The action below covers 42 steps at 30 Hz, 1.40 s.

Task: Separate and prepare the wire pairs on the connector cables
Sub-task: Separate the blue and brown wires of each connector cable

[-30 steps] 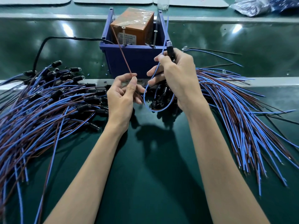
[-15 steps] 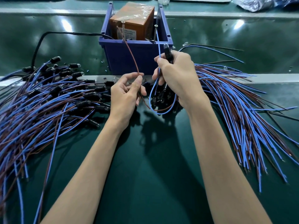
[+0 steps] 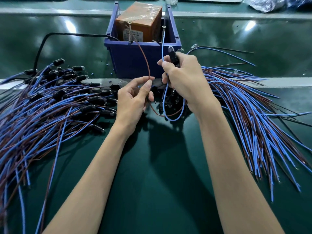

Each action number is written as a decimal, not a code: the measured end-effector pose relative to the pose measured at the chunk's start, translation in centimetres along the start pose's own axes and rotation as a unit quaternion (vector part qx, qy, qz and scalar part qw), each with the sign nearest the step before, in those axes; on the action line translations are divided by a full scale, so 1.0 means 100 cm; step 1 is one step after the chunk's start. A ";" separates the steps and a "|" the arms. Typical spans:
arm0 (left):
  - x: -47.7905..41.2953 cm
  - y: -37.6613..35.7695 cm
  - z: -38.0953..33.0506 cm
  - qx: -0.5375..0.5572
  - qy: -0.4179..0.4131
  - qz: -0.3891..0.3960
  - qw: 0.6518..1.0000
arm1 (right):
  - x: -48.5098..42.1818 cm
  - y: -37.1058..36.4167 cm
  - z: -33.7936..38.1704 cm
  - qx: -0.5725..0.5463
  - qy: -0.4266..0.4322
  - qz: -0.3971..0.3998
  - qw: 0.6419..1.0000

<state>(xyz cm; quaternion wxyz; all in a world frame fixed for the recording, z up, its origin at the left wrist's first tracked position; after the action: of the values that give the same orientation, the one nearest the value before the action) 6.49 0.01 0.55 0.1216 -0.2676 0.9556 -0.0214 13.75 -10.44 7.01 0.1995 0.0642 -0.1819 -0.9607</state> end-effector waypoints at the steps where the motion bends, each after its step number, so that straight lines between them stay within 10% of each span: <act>1: 0.000 0.000 0.000 0.000 0.002 -0.001 1.000 | 0.000 0.000 0.000 0.000 0.002 0.000 1.000; 42: 0.002 0.001 0.000 0.012 0.033 -0.019 0.999 | 0.004 -0.008 0.006 0.017 0.044 0.033 0.998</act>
<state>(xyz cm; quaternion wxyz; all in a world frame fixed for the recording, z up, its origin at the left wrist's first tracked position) 6.32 -0.03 0.51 0.0930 -0.2831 0.9535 -0.0443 12.97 -9.71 7.19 0.2377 0.1033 -0.1915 -0.9467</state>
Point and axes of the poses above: each hand's wrist, its own x-axis away from the middle knuckle, its own y-axis out of the back of the hand, z = x × y, the point moved 3 cm from there along -x, towards the middle knuckle, and after that the axes turned 3 degrees about -y, right-handed, at the moved point
